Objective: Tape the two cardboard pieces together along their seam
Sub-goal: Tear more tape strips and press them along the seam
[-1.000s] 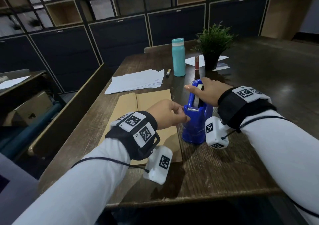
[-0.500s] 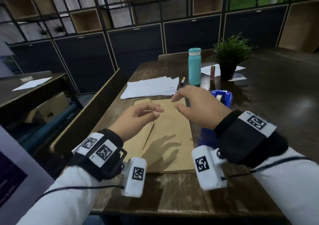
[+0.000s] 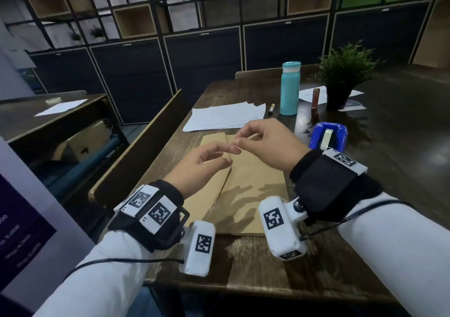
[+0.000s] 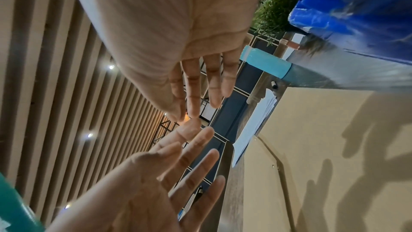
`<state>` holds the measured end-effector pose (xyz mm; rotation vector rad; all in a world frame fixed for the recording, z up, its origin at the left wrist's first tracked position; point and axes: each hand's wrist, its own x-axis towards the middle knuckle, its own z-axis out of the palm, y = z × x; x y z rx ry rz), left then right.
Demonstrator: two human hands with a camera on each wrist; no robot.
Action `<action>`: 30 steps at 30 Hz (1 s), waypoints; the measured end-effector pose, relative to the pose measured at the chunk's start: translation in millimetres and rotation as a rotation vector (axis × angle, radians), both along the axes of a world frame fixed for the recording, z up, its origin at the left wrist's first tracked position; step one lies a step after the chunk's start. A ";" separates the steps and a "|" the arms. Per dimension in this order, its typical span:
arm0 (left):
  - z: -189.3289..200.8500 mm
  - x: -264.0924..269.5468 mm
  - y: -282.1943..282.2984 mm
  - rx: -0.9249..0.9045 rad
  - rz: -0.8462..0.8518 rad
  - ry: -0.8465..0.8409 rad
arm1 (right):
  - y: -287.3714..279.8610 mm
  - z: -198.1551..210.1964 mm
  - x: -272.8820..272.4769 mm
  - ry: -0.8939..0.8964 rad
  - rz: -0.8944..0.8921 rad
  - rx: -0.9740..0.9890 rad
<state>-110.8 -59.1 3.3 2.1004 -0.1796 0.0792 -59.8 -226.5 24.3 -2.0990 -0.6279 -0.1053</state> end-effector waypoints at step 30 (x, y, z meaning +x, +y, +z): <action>-22.1 25.8 51.9 0.843 -0.008 0.453 | 25.4 -42.1 7.7 0.165 -0.020 0.047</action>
